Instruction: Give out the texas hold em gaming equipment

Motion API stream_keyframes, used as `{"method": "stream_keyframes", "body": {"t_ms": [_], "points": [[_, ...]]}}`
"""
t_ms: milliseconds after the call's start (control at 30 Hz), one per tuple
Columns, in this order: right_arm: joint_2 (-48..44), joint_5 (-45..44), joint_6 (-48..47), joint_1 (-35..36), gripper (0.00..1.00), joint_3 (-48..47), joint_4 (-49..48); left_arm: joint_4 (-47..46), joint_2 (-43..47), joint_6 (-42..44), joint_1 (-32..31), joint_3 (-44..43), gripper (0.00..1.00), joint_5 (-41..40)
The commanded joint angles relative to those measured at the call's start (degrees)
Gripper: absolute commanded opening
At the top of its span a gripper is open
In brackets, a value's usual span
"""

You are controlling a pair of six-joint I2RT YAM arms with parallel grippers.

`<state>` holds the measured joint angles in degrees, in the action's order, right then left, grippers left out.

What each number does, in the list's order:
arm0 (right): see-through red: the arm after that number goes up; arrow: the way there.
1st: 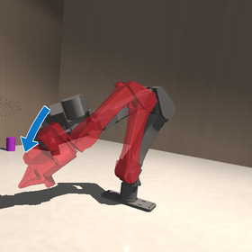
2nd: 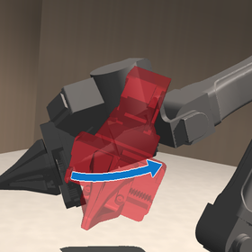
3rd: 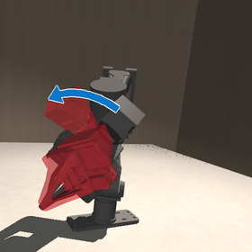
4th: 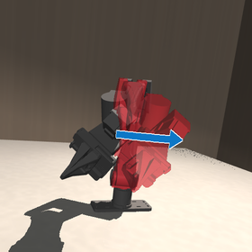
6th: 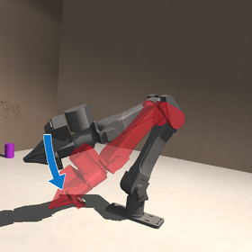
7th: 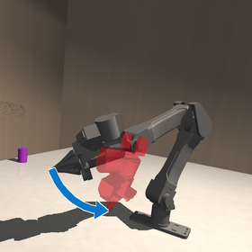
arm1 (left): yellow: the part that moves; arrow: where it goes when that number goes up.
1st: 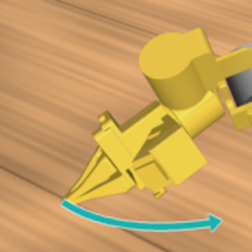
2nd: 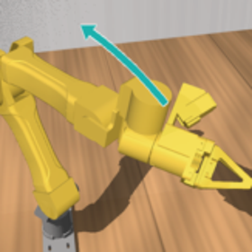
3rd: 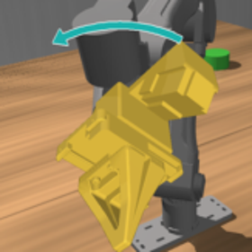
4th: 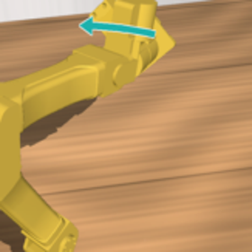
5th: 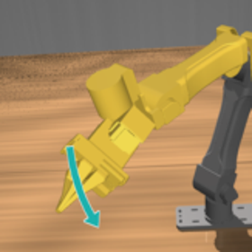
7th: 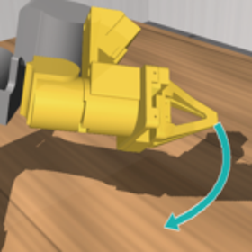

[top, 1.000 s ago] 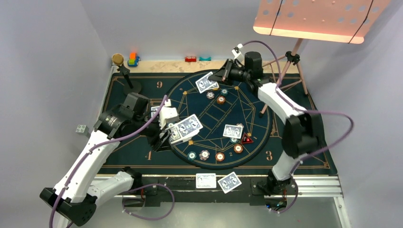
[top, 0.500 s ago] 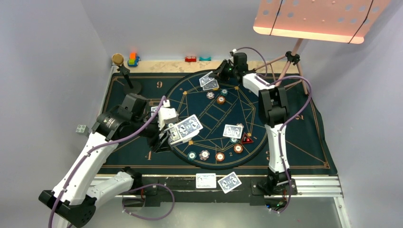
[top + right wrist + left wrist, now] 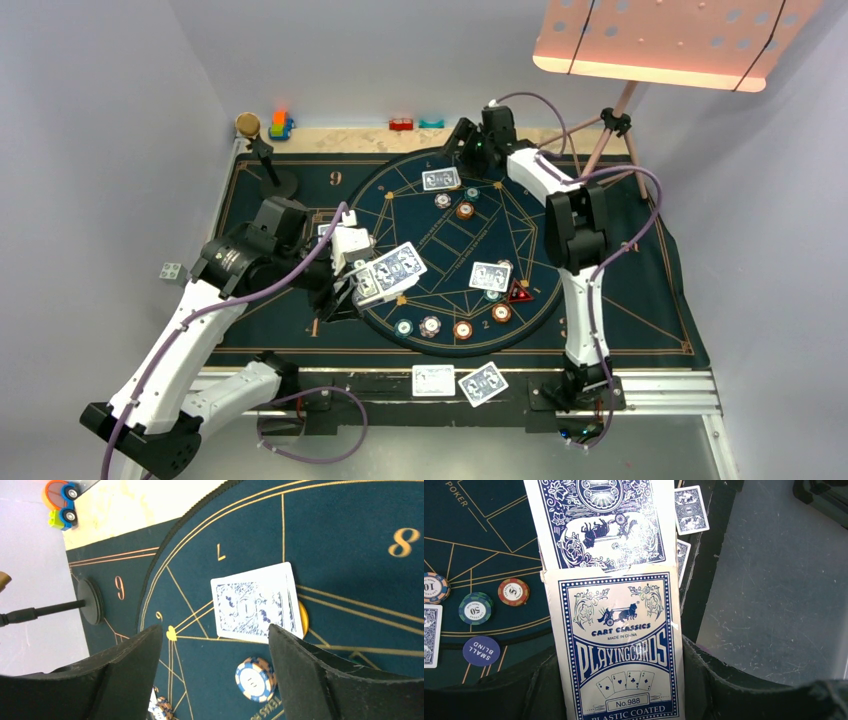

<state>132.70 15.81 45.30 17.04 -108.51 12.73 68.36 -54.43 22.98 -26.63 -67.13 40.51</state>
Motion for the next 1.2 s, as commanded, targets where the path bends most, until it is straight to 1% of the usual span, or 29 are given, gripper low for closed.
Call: {"method": "stream_keyframes", "body": {"t_ms": [0, 133, 233, 300, 400, 500, 533, 567, 667, 767, 867, 1167], "points": [[-11.87, -6.95, -4.13, 1.2, 0.85, 1.29, 2.5, -1.45, 0.5, -0.88, 0.33, -1.82, 0.0, 2.3], [-20.38, -6.89, -5.53, 2.64, 0.89, 5.83, 3.43, -1.62, 0.97, -0.92, 0.32, -1.7, 0.0, 2.13], [-27.74, -4.93, -6.2, 4.06, 0.91, 12.11, 2.95, -1.95, 0.98, -1.01, 0.28, -1.38, 0.0, 2.18], [-34.23, -1.61, -6.08, 5.0, 0.92, 17.24, 1.94, -2.2, 0.9, -0.97, 0.27, -1.27, 0.0, 2.12], [-42.53, 7.09, -4.41, 6.36, 0.93, 26.5, -0.75, -2.72, 0.76, -0.87, 0.3, -0.9, 0.0, 2.05], [-50.06, 16.2, 0.61, 7.33, 0.94, 37.97, -7.81, -2.91, 0.53, -0.83, 0.32, -0.81, 0.0, 1.85], [-52.39, 18.14, 1.4, 7.79, 0.94, 40.65, -8.67, -3.02, 0.53, -0.83, 0.28, -0.85, 0.0, 1.81], [-54.42, 19.05, 1.72, 8.62, 0.94, 42.33, -8.87, -3.05, 0.47, -0.86, 0.27, -0.89, 0.0, 1.85], [-59.26, 18.51, -0.55, 11.87, 0.95, 44.35, -5.24, -3.51, 0.3, -0.83, 0.27, -0.73, 0.0, 1.65], [-62.89, 18.53, -0.93, 14.72, 0.96, 45.94, -4.84, -4.04, -0.17, -0.8, 0.27, -0.32, 0.0, 1.33], [-64.72, 18.73, -0.16, 17.39, 0.96, 47.43, -6.64, -4.78, -1.11, -0.79, 0.27, 0.06, 0.0, 1.19], [-61.1, 19.76, -0.84, 23.16, 0.98, 45.91, -7.17, -6.27, -3.04, -1.41, 0.27, -0.45, 0.0, 1.47]]}}
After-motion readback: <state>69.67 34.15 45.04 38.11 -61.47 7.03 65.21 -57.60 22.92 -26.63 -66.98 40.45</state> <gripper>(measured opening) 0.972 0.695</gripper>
